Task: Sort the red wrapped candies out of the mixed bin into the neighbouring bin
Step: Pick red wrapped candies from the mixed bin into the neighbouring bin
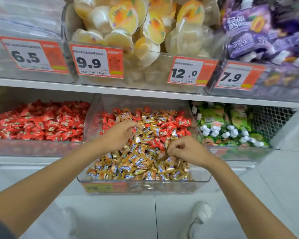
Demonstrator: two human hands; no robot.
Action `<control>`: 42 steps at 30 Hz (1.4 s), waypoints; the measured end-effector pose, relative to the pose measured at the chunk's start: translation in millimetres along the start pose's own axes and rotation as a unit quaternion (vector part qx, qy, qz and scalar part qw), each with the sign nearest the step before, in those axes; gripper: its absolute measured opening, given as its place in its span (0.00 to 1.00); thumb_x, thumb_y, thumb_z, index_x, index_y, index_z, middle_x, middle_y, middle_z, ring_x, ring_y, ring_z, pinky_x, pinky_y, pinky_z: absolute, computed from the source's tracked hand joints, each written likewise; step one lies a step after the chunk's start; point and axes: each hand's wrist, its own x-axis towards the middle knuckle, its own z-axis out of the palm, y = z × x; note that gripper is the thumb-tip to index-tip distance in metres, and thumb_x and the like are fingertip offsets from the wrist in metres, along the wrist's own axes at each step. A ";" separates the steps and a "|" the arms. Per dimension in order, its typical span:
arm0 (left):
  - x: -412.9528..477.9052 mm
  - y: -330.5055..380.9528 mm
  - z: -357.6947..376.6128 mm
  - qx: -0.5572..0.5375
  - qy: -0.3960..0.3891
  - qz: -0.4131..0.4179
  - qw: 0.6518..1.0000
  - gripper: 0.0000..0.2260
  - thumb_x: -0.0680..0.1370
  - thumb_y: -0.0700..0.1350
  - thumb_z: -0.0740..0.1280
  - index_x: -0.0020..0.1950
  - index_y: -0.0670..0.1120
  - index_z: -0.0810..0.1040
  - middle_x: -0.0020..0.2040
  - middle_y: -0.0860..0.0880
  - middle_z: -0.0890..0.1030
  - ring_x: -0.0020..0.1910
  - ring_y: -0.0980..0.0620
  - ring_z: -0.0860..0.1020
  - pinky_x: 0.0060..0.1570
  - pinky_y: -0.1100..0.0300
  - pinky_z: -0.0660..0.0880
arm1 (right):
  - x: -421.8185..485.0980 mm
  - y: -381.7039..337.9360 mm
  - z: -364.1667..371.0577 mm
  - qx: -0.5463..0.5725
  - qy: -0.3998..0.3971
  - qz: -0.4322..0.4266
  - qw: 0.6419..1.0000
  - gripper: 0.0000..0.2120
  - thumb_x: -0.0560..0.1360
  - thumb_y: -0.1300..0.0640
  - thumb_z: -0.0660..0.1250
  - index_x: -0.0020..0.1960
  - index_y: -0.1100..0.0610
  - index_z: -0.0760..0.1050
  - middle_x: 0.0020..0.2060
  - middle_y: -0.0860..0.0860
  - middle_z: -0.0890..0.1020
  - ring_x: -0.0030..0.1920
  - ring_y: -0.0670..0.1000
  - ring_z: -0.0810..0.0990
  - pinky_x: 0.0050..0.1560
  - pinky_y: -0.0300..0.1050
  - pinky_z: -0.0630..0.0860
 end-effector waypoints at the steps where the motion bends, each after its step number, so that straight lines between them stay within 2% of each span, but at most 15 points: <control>1: 1.5 2.0 6.4 0.008 -0.025 -0.003 1.000 0.12 0.83 0.42 0.56 0.57 0.54 0.77 0.47 0.50 0.74 0.38 0.44 0.76 0.37 0.55 0.72 | 3.1 -4.5 -0.8 -0.001 0.032 -0.008 0.999 0.07 0.76 0.58 0.68 0.40 0.56 0.83 0.37 0.43 0.83 0.38 0.37 0.79 0.41 0.34 0.72; 5: 6.1 -7.6 25.4 0.207 -0.108 -0.044 0.971 0.15 0.76 0.57 0.66 0.63 0.61 0.75 0.56 0.49 0.71 0.61 0.47 0.71 0.58 0.52 0.68 | 25.9 -21.6 19.2 -0.040 0.050 -0.039 0.997 0.13 0.77 0.59 0.67 0.61 0.51 0.79 0.55 0.41 0.80 0.55 0.38 0.75 0.57 0.28 0.70; 7: 7.3 -11.4 20.4 0.244 -0.131 -0.061 0.959 0.24 0.72 0.59 0.70 0.68 0.63 0.72 0.60 0.46 0.71 0.64 0.46 0.69 0.59 0.51 0.67 | 39.3 -13.2 35.0 -0.140 0.004 -0.035 0.989 0.18 0.78 0.54 0.67 0.68 0.49 0.74 0.61 0.47 0.79 0.63 0.49 0.71 0.66 0.44 0.66; 10: 6.5 -13.6 15.1 0.263 -0.136 -0.044 0.954 0.29 0.70 0.58 0.74 0.70 0.60 0.71 0.56 0.50 0.70 0.61 0.48 0.70 0.58 0.54 0.68 | 43.0 -1.4 39.0 -0.218 0.029 -0.017 0.975 0.13 0.77 0.51 0.68 0.61 0.49 0.79 0.51 0.49 0.81 0.54 0.51 0.70 0.62 0.52 0.66; 14: 4.6 -13.3 20.4 0.246 -0.075 -0.029 0.966 0.22 0.71 0.57 0.73 0.63 0.54 0.77 0.56 0.50 0.74 0.63 0.48 0.70 0.60 0.50 0.67 | 25.3 -5.4 26.3 0.036 0.069 -0.006 0.997 0.07 0.77 0.50 0.68 0.52 0.52 0.81 0.45 0.49 0.84 0.44 0.46 0.79 0.47 0.41 0.75; 17: 2.2 -15.9 18.1 0.133 -0.011 -0.010 0.991 0.10 0.70 0.57 0.75 0.42 0.53 0.80 0.44 0.55 0.76 0.45 0.56 0.75 0.48 0.55 0.68 | 17.2 -9.9 10.9 0.175 0.151 0.003 0.973 0.04 0.78 0.55 0.68 0.51 0.52 0.79 0.47 0.46 0.83 0.46 0.41 0.81 0.47 0.33 0.76; 20: -1.3 -16.3 9.6 -0.027 0.067 -0.005 0.997 0.10 0.72 0.49 0.74 0.34 0.48 0.79 0.37 0.58 0.79 0.32 0.66 0.74 0.38 0.60 0.68 | 16.1 -17.6 3.7 0.380 0.175 0.072 0.905 0.08 0.79 0.66 0.61 0.56 0.58 0.70 0.54 0.54 0.80 0.52 0.53 0.83 0.49 0.48 0.81; 22: -2.6 -14.5 1.2 -0.063 0.074 -0.002 0.995 0.07 0.73 0.46 0.74 0.38 0.47 0.80 0.39 0.56 0.81 0.35 0.67 0.76 0.41 0.61 0.71 | 17.6 -20.7 2.4 0.494 0.166 0.098 0.848 0.17 0.74 0.76 0.54 0.56 0.59 0.68 0.51 0.58 0.77 0.48 0.56 0.80 0.42 0.48 0.80; 24: -3.0 -14.2 -5.1 -0.045 0.059 -0.002 0.997 0.05 0.72 0.44 0.75 0.44 0.52 0.81 0.46 0.55 0.81 0.44 0.62 0.78 0.49 0.58 0.74 | 19.3 -20.2 1.2 0.432 0.149 0.087 0.885 0.17 0.71 0.76 0.55 0.51 0.58 0.70 0.45 0.56 0.76 0.40 0.51 0.75 0.38 0.43 0.72; 27: -3.0 -16.3 -6.6 -0.029 0.051 -0.023 0.998 0.16 0.70 0.31 0.71 0.46 0.53 0.80 0.49 0.56 0.78 0.49 0.54 0.77 0.47 0.60 0.74 | 28.4 -21.2 8.8 0.154 0.105 0.049 0.981 0.08 0.75 0.65 0.65 0.50 0.53 0.77 0.50 0.48 0.78 0.44 0.47 0.77 0.44 0.42 0.74; 29: -3.7 -16.2 -7.0 -0.040 0.042 -0.025 0.998 0.19 0.71 0.29 0.69 0.47 0.54 0.80 0.50 0.55 0.79 0.46 0.54 0.79 0.42 0.61 0.75 | 39.1 -20.4 20.5 0.009 0.047 0.020 0.999 0.11 0.76 0.56 0.69 0.58 0.52 0.78 0.52 0.47 0.74 0.50 0.48 0.75 0.52 0.47 0.73; 32: -8.2 -16.9 -7.5 -0.068 -0.011 -0.045 0.997 0.22 0.71 0.41 0.76 0.61 0.57 0.77 0.58 0.49 0.79 0.44 0.50 0.79 0.47 0.55 0.77 | 54.7 -14.9 38.7 -0.224 -0.005 -0.028 0.974 0.21 0.75 0.48 0.70 0.66 0.51 0.75 0.48 0.50 0.69 0.53 0.53 0.69 0.57 0.49 0.69; 36: -12.1 -23.7 -12.3 -0.029 0.041 -0.025 0.998 0.18 0.73 0.50 0.74 0.62 0.58 0.79 0.62 0.54 0.77 0.60 0.55 0.73 0.64 0.53 0.69 | 49.3 -11.5 29.9 -0.051 0.064 -0.008 0.997 0.09 0.78 0.52 0.66 0.53 0.58 0.76 0.46 0.53 0.76 0.43 0.53 0.74 0.47 0.50 0.72; 40: -6.5 -13.8 -0.6 0.004 0.019 -0.021 1.000 0.09 0.72 0.48 0.75 0.51 0.58 0.83 0.49 0.55 0.76 0.52 0.55 0.74 0.58 0.54 0.71 | 37.4 -3.4 11.6 0.048 0.103 0.040 0.993 0.09 0.80 0.57 0.56 0.60 0.51 0.68 0.44 0.52 0.82 0.37 0.58 0.75 0.38 0.52 0.73; 42: -1.6 -9.0 12.9 0.069 -0.009 -0.031 0.997 0.09 0.72 0.50 0.75 0.51 0.58 0.82 0.56 0.52 0.74 0.66 0.47 0.68 0.64 0.50 0.66 | 35.8 -0.1 10.6 0.026 0.078 0.025 0.996 0.12 0.81 0.59 0.54 0.59 0.49 0.70 0.43 0.50 0.81 0.36 0.55 0.73 0.37 0.48 0.71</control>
